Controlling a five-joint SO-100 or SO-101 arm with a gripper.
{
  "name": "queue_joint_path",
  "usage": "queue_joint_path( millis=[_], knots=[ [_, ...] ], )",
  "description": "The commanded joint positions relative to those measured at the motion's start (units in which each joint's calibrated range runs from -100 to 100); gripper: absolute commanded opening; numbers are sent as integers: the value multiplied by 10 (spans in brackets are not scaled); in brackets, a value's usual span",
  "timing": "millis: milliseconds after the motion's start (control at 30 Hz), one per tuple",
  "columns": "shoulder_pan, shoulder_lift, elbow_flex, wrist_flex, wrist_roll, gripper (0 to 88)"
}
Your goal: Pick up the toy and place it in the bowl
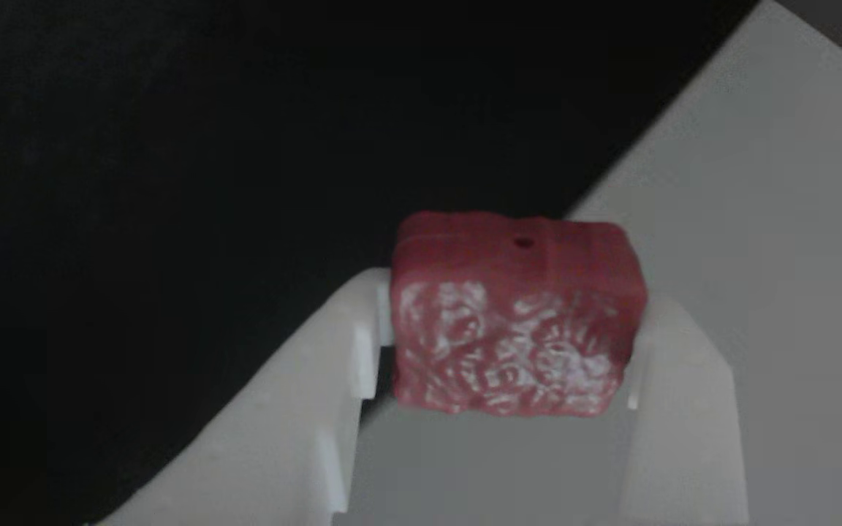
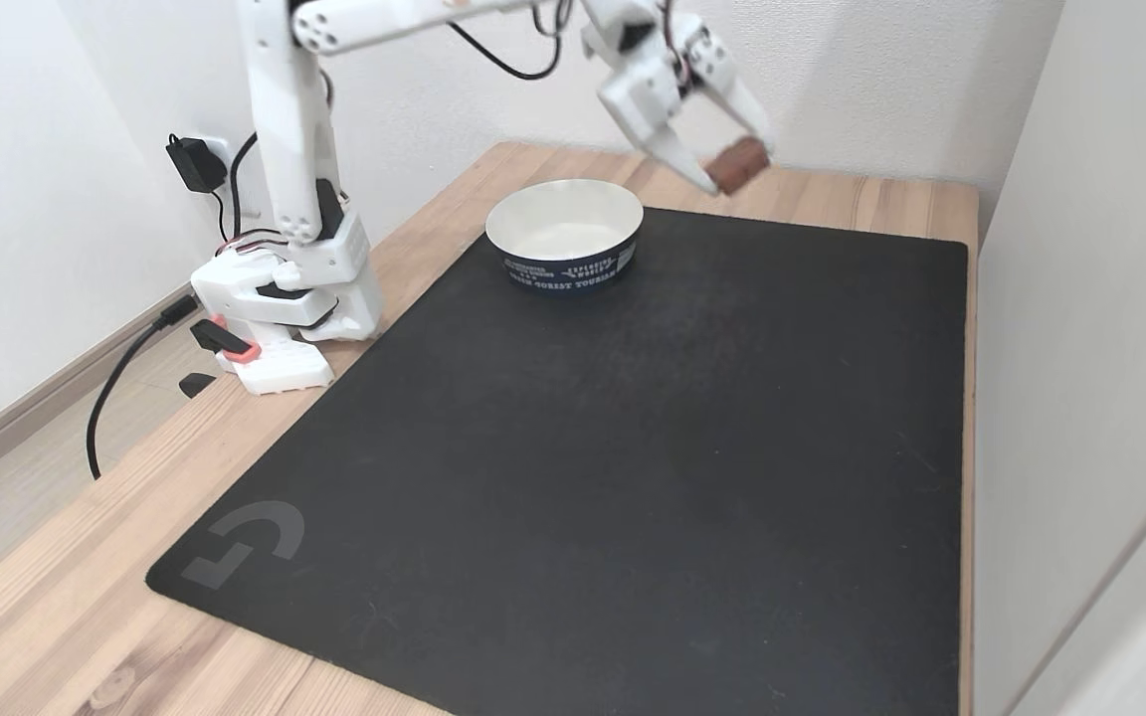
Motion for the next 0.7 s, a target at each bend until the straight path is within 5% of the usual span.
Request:
queue_joint_path(
  millis=[0, 333, 667],
  knots=[
    [-46, -115, 88, -29, -24, 23],
    [-149, -343, 477, -207, -99, 23],
    [-185, -552, 807, -247, -125, 23]
  ],
)
